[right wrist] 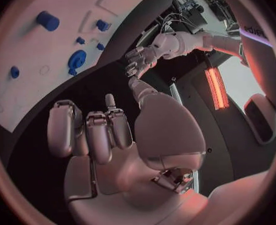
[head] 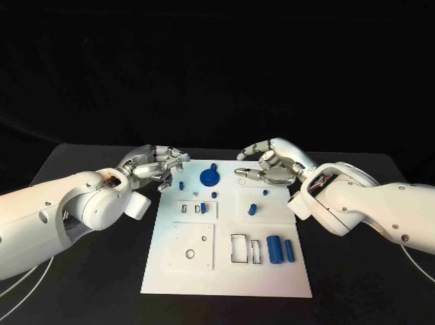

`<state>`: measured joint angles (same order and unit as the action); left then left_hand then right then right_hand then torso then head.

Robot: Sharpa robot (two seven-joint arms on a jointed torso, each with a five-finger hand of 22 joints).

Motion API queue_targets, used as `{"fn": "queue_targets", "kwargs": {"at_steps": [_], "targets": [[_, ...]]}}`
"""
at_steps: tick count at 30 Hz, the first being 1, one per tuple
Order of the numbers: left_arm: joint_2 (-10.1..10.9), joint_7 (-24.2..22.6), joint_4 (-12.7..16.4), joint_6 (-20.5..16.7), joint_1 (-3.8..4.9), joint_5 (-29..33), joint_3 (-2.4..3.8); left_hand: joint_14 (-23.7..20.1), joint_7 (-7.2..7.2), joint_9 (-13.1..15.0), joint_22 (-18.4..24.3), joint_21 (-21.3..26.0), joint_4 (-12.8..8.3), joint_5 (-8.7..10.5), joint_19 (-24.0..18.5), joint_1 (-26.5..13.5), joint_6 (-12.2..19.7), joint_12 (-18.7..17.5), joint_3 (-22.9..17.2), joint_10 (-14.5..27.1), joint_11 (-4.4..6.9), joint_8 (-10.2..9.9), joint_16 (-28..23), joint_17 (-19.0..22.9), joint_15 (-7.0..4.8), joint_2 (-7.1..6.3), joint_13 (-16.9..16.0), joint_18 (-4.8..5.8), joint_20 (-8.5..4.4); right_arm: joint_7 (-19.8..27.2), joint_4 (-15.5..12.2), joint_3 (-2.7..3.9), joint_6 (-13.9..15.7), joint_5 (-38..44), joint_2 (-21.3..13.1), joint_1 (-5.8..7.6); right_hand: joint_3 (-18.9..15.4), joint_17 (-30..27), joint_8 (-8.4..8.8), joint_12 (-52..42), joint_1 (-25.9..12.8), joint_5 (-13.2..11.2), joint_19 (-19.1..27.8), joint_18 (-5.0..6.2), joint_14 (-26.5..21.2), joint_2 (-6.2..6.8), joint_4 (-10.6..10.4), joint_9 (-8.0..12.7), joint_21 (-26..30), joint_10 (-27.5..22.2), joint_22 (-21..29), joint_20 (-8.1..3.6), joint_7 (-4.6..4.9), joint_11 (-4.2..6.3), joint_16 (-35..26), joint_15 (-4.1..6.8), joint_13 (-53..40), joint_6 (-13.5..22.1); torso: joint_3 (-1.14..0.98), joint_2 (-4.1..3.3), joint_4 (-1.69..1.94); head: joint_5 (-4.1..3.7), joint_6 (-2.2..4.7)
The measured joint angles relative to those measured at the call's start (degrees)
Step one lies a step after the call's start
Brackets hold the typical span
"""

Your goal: Assemble the parts on the task board

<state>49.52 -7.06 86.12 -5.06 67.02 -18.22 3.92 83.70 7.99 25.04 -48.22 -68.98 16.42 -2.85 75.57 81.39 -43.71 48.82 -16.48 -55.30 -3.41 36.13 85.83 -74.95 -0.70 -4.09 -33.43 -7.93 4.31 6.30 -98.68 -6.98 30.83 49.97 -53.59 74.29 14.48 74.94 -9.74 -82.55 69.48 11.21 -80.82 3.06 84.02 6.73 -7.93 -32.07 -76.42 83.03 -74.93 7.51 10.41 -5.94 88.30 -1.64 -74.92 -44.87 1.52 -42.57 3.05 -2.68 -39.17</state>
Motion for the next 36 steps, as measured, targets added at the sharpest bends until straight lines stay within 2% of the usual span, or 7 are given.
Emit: {"fn": "queue_targets", "kwargs": {"at_steps": [3, 5, 7, 11, 16, 20, 36], "targets": [[-0.8, 4.8, -0.7, 4.6, 1.09, -3.5, -0.11, 0.0, 0.44, 1.0, 7.5, 4.9, 0.2, 0.00, -1.5, 0.6, 2.9, 0.4, -3.8, 2.6, -0.41, 1.0, -3.0, 0.7, 0.00, 2.29, -0.1, 0.01, 0.00, 0.9, 1.2, -0.01, -0.5, -3.9, -1.1, 1.04, 0.0, 0.0, -0.48, 0.2, 0.7, 0.0, 0.7, 0.15, 0.0, -0.52, 0.0, -0.1, 1.1, -0.4, 0.0, -0.46, -0.38, 0.45, -0.5, 0.05, 0.0, -0.8, -0.09, 0.10, 0.04, 0.09, -0.14], [-1.3, 7.8, -1.1, 7.3, 1.77, -5.5, -0.11, 0.3, 1.38, 1.0, 8.3, 5.7, 0.5, -0.15, -1.3, -4.5, 4.9, 0.6, -5.2, 3.3, -1.12, 0.6, -2.7, 0.2, 0.65, 6.51, 0.0, 0.00, 0.33, 1.6, 2.3, -0.01, -0.8, -6.8, -1.6, 1.51, 0.4, 0.0, -1.18, 1.5, 1.5, -1.1, 1.9, 1.04, 0.0, -0.80, 0.4, -0.3, 2.8, -1.4, 0.5, -0.67, -0.59, 0.97, -1.3, 0.67, 0.0, -1.8, -0.13, 0.16, 0.09, 0.16, -0.24], [-1.8, 11.2, -1.6, 10.0, 2.37, -7.8, -0.13, 0.3, 2.07, 0.8, -10.2, -4.9, 0.5, 0.02, 5.4, -11.0, 6.2, 1.3, -4.9, 4.2, -2.05, 0.4, 0.0, 0.0, 1.61, 7.70, -0.1, 2.82, 1.03, 2.6, 3.5, -0.01, -1.0, -10.4, -2.0, 1.83, 0.8, 0.0, -1.32, 3.7, 1.9, -2.6, 3.4, 1.81, -0.1, -1.14, 0.8, -0.3, 5.3, -3.5, 2.5, -0.90, -0.68, 1.07, -2.2, 0.75, 0.0, -2.1, -0.18, 0.20, 0.09, 0.29, -0.32], [-2.8, 16.3, -2.4, 13.0, 3.25, -11.7, -0.73, 0.3, 1.47, 1.9, -20.7, -11.3, 0.6, 0.02, 8.2, -16.2, 5.9, 5.5, -0.7, 3.8, -1.59, 3.6, 0.5, 0.0, 1.65, 1.93, -2.1, 4.01, 1.24, 4.3, 5.1, -0.02, -1.4, -15.8, -2.3, 2.22, 1.5, -2.9, -1.32, 8.1, 2.4, -3.3, 6.6, 2.67, -0.1, -1.05, 1.2, -0.2, 10.6, -7.3, 6.9, -1.04, -0.68, 1.28, -4.5, 0.75, 1.6, -2.1, -0.21, 0.21, 0.08, 0.36, -0.45], [-4.3, 22.1, -3.1, 15.2, 4.28, -16.4, -1.45, 0.3, -1.72, 5.8, -20.2, -11.9, 0.5, 0.02, 7.3, -14.6, 2.7, 25.9, 0.9, -13.0, 1.59, 13.0, 4.0, 0.0, -1.16, 1.46, -24.3, 4.01, -0.63, 6.2, 7.1, -0.04, -1.7, -21.4, -2.7, 2.58, 1.7, -4.6, -1.32, 9.3, 2.6, -3.3, 7.1, 2.67, 0.1, -1.28, 1.4, -0.1, 12.2, -8.1, 8.3, -1.14, -0.69, 1.32, -5.4, 0.95, 2.8, -1.7, -0.18, 0.22, 0.02, 0.51, -0.71], [-5.4, 26.2, -3.7, 16.2, 4.98, -19.4, -1.91, 0.3, -3.17, 7.1, -21.9, -12.5, 0.3, 0.01, 7.9, -13.5, 1.3, 30.4, 0.3, -18.1, 2.77, 15.7, 4.0, 0.0, -1.87, 2.39, -31.1, 4.01, -1.64, 7.2, 8.0, -0.06, -1.7, -23.9, -2.9, 2.69, 1.7, -4.9, -1.32, 9.3, 2.6, -3.3, 7.1, 2.67, 0.1, -1.28, 1.4, -0.1, 12.4, -8.1, 8.6, -1.14, -0.69, 1.32, -5.4, 0.94, 3.0, -1.7, -0.13, 0.22, 0.01, 0.53, -0.95], [-9.3, 34.5, -5.4, 18.2, 7.73, -28.2, -3.21, 0.3, -3.80, 8.0, -26.0, -14.2, 0.4, 0.01, 8.4, -17.2, 1.7, 31.0, 1.6, -18.9, 3.28, 16.5, 4.0, 0.0, -2.48, 1.84, -31.5, 4.00, -2.48, 7.9, 9.4, -0.08, -1.7, -25.0, -3.1, 2.78, 2.0, -5.4, -1.32, 9.6, 2.8, -2.7, 7.1, 2.66, 0.1, -1.06, 1.7, 0.0, 13.3, -8.1, 9.2, -1.14, -0.71, 1.32, -6.1, 0.94, 3.4, -1.3, -0.09, 0.16, -0.05, 0.38, -2.17]]}}
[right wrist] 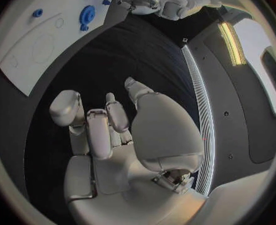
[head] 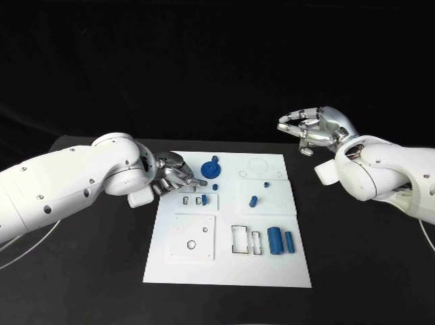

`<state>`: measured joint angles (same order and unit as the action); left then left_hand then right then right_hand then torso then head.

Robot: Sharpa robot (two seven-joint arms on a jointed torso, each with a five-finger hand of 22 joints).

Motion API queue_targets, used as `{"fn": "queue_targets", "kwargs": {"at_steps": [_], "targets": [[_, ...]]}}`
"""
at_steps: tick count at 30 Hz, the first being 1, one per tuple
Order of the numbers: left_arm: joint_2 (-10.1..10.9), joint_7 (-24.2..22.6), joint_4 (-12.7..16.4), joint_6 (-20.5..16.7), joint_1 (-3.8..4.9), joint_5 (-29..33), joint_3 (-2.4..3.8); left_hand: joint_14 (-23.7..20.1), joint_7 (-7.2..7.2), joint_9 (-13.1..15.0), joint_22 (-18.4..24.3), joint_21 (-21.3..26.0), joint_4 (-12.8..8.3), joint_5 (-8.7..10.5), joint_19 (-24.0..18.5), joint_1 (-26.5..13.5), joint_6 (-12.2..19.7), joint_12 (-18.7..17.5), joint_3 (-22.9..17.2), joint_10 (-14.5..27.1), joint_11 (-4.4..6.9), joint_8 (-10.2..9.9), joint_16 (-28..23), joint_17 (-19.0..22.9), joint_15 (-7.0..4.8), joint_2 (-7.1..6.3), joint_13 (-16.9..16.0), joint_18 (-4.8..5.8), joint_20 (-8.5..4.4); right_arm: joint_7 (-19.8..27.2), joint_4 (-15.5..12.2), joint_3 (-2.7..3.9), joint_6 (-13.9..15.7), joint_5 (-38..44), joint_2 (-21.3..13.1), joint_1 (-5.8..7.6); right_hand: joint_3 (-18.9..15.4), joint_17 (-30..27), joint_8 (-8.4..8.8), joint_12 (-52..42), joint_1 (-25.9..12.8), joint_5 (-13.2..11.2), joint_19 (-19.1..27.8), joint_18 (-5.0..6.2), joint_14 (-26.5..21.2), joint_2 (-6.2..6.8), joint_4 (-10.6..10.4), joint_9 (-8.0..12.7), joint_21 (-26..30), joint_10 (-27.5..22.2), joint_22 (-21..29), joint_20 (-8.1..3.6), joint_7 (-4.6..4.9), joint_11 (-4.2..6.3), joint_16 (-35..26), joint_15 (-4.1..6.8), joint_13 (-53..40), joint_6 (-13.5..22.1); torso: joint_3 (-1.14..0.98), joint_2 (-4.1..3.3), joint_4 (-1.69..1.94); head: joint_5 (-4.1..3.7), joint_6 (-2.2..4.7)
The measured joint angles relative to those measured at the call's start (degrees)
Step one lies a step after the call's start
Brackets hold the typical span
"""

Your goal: Assemble the parts on the task board

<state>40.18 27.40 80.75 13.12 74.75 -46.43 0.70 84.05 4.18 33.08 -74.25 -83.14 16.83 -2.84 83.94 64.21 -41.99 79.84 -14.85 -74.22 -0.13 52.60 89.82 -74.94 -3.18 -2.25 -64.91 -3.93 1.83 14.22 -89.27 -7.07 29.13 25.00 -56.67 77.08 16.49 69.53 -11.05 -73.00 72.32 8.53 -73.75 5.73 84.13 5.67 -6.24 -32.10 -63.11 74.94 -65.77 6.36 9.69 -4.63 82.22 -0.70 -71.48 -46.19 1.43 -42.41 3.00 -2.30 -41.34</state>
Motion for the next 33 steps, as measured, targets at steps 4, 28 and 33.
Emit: {"fn": "queue_targets", "kwargs": {"at_steps": [4, 28, 33], "targets": [[-0.7, 0.8, -0.2, 0.0, 0.46, -2.4, -0.20, 0.0, 0.09, 0.2, -0.1, -0.1, 0.1, 0.00, 0.0, -1.1, 0.3, -0.2, 0.6, 0.1, -0.05, 0.0, 0.0, 0.0, 0.00, -0.64, 0.4, 0.00, 0.00, -0.1, 0.3, -0.01, 0.0, 0.1, 0.0, 0.00, 0.0, -0.1, 0.00, 0.2, 0.0, 0.2, 0.2, 0.00, 0.0, 0.00, 0.0, 0.0, 0.3, 0.0, 0.3, -0.20, 0.01, 0.00, 0.0, 0.00, 0.1, 0.0, -0.01, 0.01, 0.06, -0.03, -0.26], [-4.9, 3.0, -1.7, 3.8, 2.05, -13.9, -2.11, 0.0, 0.22, 0.7, -0.4, -0.1, 0.1, 0.00, 0.0, -5.2, 1.0, -1.5, 3.4, 1.9, -0.18, 0.0, 0.0, 0.0, 0.01, -0.38, 2.7, 0.00, 0.01, 0.9, 2.3, -0.17, 0.9, -0.3, 0.7, 0.01, 10.1, -44.1, -1.37, 44.4, -1.8, 1.6, 20.8, 4.10, -21.1, 4.24, -0.4, -0.1, 44.3, -21.9, 34.9, 4.60, 1.82, -3.64, -54.0, -3.88, 47.3, 2.4, -0.05, 0.13, 0.04, 0.32, -1.16], [-5.5, 3.2, -2.0, 4.8, 2.09, -14.4, -2.39, 0.0, 0.21, 0.7, -0.6, -0.1, 0.1, 0.00, 0.0, -5.2, 1.4, -1.5, 3.4, 1.8, -0.18, -0.4, 0.0, 0.0, 0.01, -0.38, 2.7, 0.00, 0.01, 1.8, 2.8, -0.22, 0.9, -1.2, 1.1, 0.01, 11.5, -46.8, -0.08, 49.9, -1.9, 1.6, 22.9, 4.09, -23.2, 4.32, 0.8, 1.1, 49.7, -20.5, 39.9, 6.40, 1.66, -4.63, -61.4, -5.53, 56.0, 2.0, -0.05, 0.15, 0.04, 0.41, -1.13]]}}
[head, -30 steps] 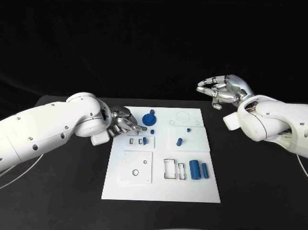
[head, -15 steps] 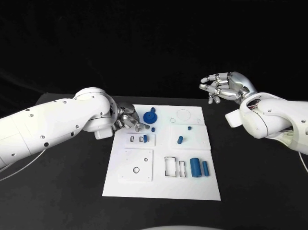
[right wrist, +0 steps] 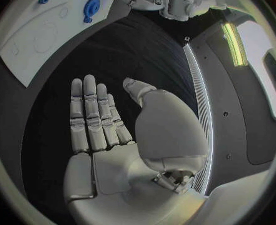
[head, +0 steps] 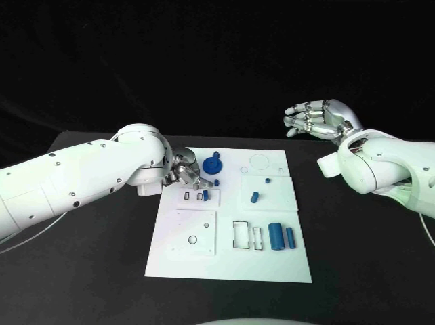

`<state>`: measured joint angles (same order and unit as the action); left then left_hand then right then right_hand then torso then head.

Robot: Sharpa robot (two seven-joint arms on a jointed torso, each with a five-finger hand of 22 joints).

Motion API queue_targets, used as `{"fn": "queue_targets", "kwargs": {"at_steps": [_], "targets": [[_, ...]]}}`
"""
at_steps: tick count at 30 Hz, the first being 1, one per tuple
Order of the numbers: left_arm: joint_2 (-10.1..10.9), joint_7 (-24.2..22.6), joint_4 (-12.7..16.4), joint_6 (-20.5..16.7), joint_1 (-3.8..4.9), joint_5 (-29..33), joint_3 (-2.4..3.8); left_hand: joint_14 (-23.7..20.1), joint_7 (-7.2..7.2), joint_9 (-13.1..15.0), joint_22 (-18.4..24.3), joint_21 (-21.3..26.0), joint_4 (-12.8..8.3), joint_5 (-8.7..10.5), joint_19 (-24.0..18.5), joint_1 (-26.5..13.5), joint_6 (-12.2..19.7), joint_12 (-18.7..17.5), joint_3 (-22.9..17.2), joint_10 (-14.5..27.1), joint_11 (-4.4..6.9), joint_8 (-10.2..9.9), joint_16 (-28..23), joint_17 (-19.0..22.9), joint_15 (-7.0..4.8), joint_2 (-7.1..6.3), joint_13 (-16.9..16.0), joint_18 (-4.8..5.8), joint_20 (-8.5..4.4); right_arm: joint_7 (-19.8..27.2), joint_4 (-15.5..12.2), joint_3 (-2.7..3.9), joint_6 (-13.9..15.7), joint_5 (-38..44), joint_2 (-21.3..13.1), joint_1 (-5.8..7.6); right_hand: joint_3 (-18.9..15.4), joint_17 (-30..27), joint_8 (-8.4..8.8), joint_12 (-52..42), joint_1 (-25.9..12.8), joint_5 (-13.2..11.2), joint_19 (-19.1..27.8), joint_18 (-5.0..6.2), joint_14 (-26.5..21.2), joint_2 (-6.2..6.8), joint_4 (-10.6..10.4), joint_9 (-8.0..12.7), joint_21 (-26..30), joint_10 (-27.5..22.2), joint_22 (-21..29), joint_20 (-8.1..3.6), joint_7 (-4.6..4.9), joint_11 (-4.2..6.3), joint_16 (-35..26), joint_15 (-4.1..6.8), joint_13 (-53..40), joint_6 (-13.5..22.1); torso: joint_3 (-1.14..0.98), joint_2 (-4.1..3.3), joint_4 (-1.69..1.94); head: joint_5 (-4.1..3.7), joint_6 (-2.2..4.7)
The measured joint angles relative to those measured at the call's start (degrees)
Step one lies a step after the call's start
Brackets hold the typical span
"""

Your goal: Assemble the parts on the task board

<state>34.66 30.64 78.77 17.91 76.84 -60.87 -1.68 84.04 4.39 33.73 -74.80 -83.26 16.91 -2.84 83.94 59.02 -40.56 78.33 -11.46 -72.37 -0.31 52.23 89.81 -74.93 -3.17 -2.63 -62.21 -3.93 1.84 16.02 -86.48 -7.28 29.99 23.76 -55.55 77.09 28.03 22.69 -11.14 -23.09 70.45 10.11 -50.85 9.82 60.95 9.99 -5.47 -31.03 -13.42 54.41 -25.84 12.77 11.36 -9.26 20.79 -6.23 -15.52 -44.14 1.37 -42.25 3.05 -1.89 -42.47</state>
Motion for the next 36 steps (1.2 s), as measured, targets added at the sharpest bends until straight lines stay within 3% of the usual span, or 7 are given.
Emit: {"fn": "queue_targets", "kwargs": {"at_steps": [9, 13, 18, 36], "targets": [[-1.1, 0.3, -0.6, 0.8, 0.00, -0.1, -0.47, 0.0, 0.00, 0.0, 0.0, 0.0, 0.0, 0.00, 0.0, 0.0, 0.0, 0.0, 0.0, 0.4, -0.01, -0.2, 0.0, 0.0, 0.00, 0.47, 0.2, -0.01, 0.00, 1.1, 0.3, -0.05, -0.1, -1.4, 0.4, -0.01, 0.0, -1.9, 0.86, 1.6, -0.3, 0.0, 1.4, -0.01, -0.7, 0.18, 1.1, 0.8, 4.8, 0.2, 5.1, 0.88, 0.00, -0.28, -4.3, -0.75, 5.0, 0.0, 0.04, 0.01, -0.04, -0.02, 0.09], [-1.6, 0.3, -0.8, 0.9, 0.00, -0.1, -0.53, 0.0, 0.20, 0.0, 0.0, 0.0, -0.2, 0.00, 0.0, 0.4, 0.2, -0.1, -0.2, 0.4, 0.00, -0.3, 0.0, 0.0, 0.00, 0.84, 0.4, 0.00, 0.00, 1.4, 0.4, -0.09, -0.2, -1.8, 0.5, -0.03, -0.3, -2.8, 1.42, 2.4, -0.6, 0.0, 2.0, -0.03, -1.9, -0.12, 1.4, 1.1, 6.3, -0.7, 6.8, 1.48, 0.00, -1.19, -6.1, -1.55, 6.6, 0.0, 0.05, 0.01, -0.09, -0.01, 0.25], [-2.0, 0.3, -1.1, 0.9, 0.00, 0.0, -0.64, 0.0, 0.20, -0.1, 0.0, 0.0, -0.2, 0.00, 0.0, 1.6, 0.2, -0.2, -1.6, 0.6, -0.20, -0.9, 0.0, 0.0, 0.00, 1.29, 0.6, 0.00, 0.01, 1.5, 0.4, -0.12, -0.2, -2.1, 0.5, -0.03, -0.1, -3.1, 1.42, 2.4, -0.8, 0.2, 2.0, -0.03, -1.9, -0.34, 1.5, 1.2, 6.5, -0.7, 7.4, 1.48, 0.00, -1.19, -6.5, -1.54, 7.1, 0.0, 0.08, 0.01, -0.08, -0.12, 0.32], [-2.6, 0.5, -1.8, 1.7, -0.08, 0.5, -0.80, 0.0, 0.20, -0.1, -0.1, 0.0, -0.2, 0.00, 0.0, 2.3, 0.2, -0.2, -4.5, 0.6, -0.20, -1.3, 0.0, 0.0, 0.00, 0.62, 0.7, 0.00, 0.01, 1.6, 0.7, -0.20, -0.5, -2.6, 0.8, -0.17, -0.3, -3.3, 1.63, 2.6, -0.8, 0.2, 2.2, -0.04, -2.1, -0.34, 1.7, 1.3, 6.9, -0.9, 7.8, 1.68, -0.01, -1.39, -6.7, -1.75, 7.5, 0.0, 0.09, -0.09, 0.00, -0.28, -0.17]]}}
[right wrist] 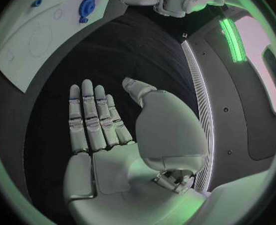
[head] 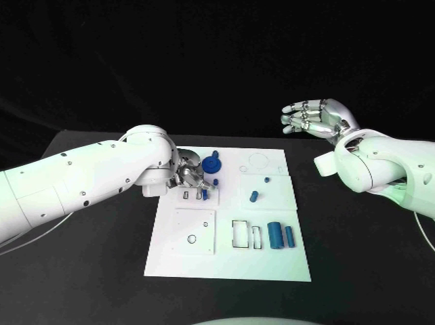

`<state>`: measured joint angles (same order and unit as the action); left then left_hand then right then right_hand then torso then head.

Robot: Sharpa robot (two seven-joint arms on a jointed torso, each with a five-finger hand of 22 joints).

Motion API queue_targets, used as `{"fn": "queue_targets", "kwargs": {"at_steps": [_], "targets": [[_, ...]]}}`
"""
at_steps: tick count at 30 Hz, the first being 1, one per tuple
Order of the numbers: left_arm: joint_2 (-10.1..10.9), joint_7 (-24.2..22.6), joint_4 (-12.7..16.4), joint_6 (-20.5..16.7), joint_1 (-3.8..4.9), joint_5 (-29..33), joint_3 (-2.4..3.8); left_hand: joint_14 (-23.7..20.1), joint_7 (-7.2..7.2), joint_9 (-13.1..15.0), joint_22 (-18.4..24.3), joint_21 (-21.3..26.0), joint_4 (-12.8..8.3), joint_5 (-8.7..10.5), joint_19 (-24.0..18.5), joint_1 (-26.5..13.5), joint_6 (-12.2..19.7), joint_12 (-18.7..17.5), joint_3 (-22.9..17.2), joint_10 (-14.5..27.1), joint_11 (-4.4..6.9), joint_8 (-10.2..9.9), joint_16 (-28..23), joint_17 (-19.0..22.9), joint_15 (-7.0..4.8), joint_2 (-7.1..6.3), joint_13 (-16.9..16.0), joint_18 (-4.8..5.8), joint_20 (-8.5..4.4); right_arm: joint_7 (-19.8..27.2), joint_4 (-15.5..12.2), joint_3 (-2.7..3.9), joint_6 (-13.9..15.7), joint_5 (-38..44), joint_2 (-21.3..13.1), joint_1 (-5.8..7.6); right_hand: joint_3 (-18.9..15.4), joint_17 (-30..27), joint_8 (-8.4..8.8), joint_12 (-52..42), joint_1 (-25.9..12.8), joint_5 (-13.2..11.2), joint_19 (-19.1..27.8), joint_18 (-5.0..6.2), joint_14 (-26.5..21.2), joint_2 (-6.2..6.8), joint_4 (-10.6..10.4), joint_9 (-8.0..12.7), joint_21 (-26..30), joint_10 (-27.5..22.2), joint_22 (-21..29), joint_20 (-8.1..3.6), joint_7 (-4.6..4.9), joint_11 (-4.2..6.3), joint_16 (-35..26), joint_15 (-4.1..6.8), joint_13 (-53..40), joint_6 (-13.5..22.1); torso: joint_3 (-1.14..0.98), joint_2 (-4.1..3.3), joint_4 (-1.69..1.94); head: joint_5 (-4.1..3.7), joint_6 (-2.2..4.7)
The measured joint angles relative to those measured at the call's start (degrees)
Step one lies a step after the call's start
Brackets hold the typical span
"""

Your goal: Assemble the parts on the task board

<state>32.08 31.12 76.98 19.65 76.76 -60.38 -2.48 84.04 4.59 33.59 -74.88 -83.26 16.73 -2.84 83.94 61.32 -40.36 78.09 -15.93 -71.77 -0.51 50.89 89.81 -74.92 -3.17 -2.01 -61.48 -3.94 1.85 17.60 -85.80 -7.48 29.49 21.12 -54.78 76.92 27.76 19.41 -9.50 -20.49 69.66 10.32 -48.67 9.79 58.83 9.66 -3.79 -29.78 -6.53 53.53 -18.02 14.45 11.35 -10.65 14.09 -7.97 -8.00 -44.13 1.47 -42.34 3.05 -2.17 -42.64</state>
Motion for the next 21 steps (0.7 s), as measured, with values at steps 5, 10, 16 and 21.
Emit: {"fn": "queue_targets", "kwargs": {"at_steps": [5, 10, 16, 21], "targets": [[0.0, 0.0, 0.0, 0.4, -0.03, 0.1, -0.01, 0.0, 0.00, 0.0, -0.1, 0.0, 0.1, 0.00, 0.0, 0.5, 0.0, 0.0, -1.2, 0.0, 0.00, 0.0, 0.0, 0.0, 0.00, -0.54, 0.0, 0.00, 0.00, 0.0, 0.0, -0.01, 0.0, -0.1, 0.0, -0.02, 0.0, 0.0, 0.00, 0.0, 0.0, 0.0, 0.0, 0.00, 0.0, 0.00, 0.0, 0.0, 0.0, 0.0, 0.1, 0.00, 0.00, 0.00, -0.2, 0.00, 0.1, 0.0, 0.02, 0.01, -0.01, -0.10, -0.13], [0.0, 0.1, 0.0, 0.8, -0.04, 0.1, -0.02, 0.0, 0.13, 0.0, -0.1, 0.0, 0.0, 0.00, 0.0, 1.6, -0.1, 0.0, -4.1, 0.0, 0.00, -0.3, 0.0, 0.0, 0.00, -1.13, 0.0, 0.00, 0.00, 0.0, 0.1, -0.03, -0.1, -0.1, 0.1, -0.07, 0.0, -0.1, 0.00, 0.0, 0.0, 0.0, 0.0, 0.00, 0.0, 0.00, 0.0, 0.1, 0.2, 0.0, 0.2, 0.00, 0.00, 0.00, -0.2, 0.00, 0.2, 0.0, 0.02, 0.02, -0.01, -0.16, -0.22], [-0.1, 0.1, 0.0, 1.3, -0.05, 0.1, -0.02, 0.0, 0.22, 0.0, -0.1, 0.0, 0.0, 0.00, 0.0, 1.8, -0.2, 0.0, -6.9, 0.0, 0.00, -0.6, 0.0, 0.0, 0.00, -1.41, 0.0, 0.00, 0.00, 0.0, 0.2, -0.04, -0.1, -0.2, 0.2, -0.10, 0.0, -0.1, 0.22, 0.0, 0.0, 0.0, 0.0, -0.01, 0.0, 0.00, 0.0, 0.1, 0.2, 0.0, 0.3, 0.00, 0.00, 0.00, -0.2, 0.00, 0.2, 0.0, 0.02, 0.07, 0.03, -0.23, -0.37], [-0.1, 0.1, 0.0, 1.6, -0.06, 0.1, -0.02, 0.0, 0.01, 0.2, 0.0, 0.0, -0.1, 0.00, 0.0, 1.9, -0.4, 0.0, -8.8, 0.0, 0.00, -0.6, 0.0, 0.0, 0.00, -2.13, 0.3, 0.00, 0.00, 0.0, 0.2, -0.04, -0.1, -0.2, 0.2, -0.12, 0.0, -0.1, 0.22, 0.0, -0.2, 0.0, 0.0, 0.00, 0.0, -0.24, 0.0, 0.1, 0.2, 0.0, 0.3, 0.00, 0.00, 0.00, -0.2, 0.00, 0.3, 0.0, 0.02, 0.09, 0.03, -0.24, -0.38]]}}
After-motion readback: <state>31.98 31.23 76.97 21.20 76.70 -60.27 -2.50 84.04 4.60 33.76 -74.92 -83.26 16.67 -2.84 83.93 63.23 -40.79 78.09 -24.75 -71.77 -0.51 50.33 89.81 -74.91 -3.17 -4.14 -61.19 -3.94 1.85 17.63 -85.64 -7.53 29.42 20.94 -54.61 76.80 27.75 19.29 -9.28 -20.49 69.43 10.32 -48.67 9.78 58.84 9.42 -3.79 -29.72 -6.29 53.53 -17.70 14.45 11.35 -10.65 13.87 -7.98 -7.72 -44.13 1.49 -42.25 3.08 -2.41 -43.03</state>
